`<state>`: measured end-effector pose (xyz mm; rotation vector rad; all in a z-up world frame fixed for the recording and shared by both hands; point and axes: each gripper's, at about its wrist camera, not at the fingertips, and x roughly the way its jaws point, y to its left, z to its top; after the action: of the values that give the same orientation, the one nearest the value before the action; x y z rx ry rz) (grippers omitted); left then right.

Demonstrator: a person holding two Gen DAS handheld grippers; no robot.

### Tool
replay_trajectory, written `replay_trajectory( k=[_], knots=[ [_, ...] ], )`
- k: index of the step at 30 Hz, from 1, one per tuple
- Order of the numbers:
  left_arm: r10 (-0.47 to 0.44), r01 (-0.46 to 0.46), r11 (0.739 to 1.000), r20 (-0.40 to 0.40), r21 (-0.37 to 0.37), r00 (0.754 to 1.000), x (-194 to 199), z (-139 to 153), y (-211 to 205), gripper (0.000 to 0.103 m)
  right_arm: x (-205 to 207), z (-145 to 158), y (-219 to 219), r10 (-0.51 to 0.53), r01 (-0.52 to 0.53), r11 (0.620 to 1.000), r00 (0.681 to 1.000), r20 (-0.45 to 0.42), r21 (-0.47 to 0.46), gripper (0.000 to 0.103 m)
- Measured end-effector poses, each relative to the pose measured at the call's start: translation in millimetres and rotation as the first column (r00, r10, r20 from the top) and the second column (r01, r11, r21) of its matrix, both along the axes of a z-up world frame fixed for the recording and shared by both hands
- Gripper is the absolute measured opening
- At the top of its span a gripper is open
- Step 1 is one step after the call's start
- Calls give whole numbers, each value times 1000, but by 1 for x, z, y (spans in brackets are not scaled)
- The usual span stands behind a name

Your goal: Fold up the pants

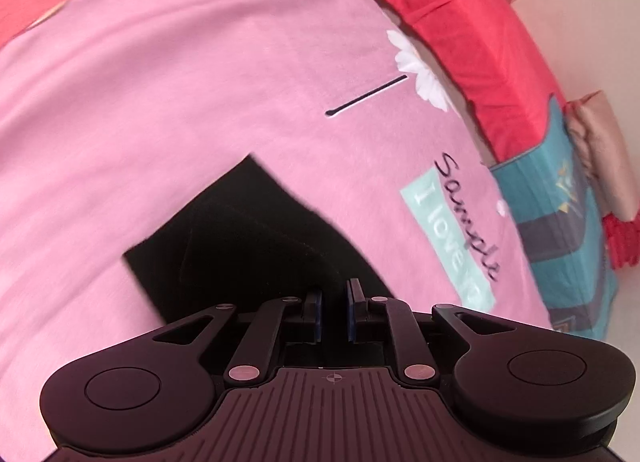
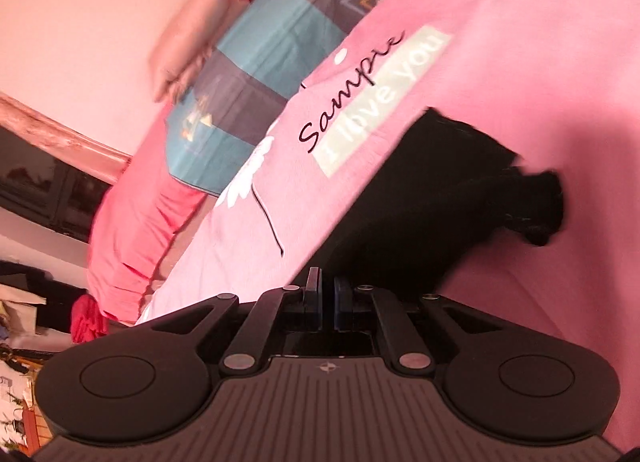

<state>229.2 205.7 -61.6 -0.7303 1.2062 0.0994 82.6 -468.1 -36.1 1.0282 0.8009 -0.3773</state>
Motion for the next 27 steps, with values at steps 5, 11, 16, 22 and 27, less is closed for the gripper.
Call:
replay_trajectory(
  k=[5, 11, 16, 22, 27],
  knots=[
    [-38, 36, 999, -59, -25, 998, 36, -15, -2, 89, 44, -41, -21, -61, 67, 989, 997, -50, 131, 29],
    [-32, 38, 994, 64, -99, 997, 19, 9, 20, 103, 15, -36, -47, -77, 21, 966, 974, 212, 256, 70],
    [-2, 8, 998, 109, -58, 994, -8, 22, 27, 103, -66, -12, -62, -269, 251, 962, 931, 248, 105, 73],
    [13, -10, 998, 49, -58, 999, -36, 10, 18, 103, -98, -24, -29, -221, 234, 964, 969, 113, -123, 59],
    [-2, 4, 998, 33, -65, 999, -55, 8, 4, 103, -67, -35, -26, -209, 219, 970, 972, 105, -102, 57]
  ],
)
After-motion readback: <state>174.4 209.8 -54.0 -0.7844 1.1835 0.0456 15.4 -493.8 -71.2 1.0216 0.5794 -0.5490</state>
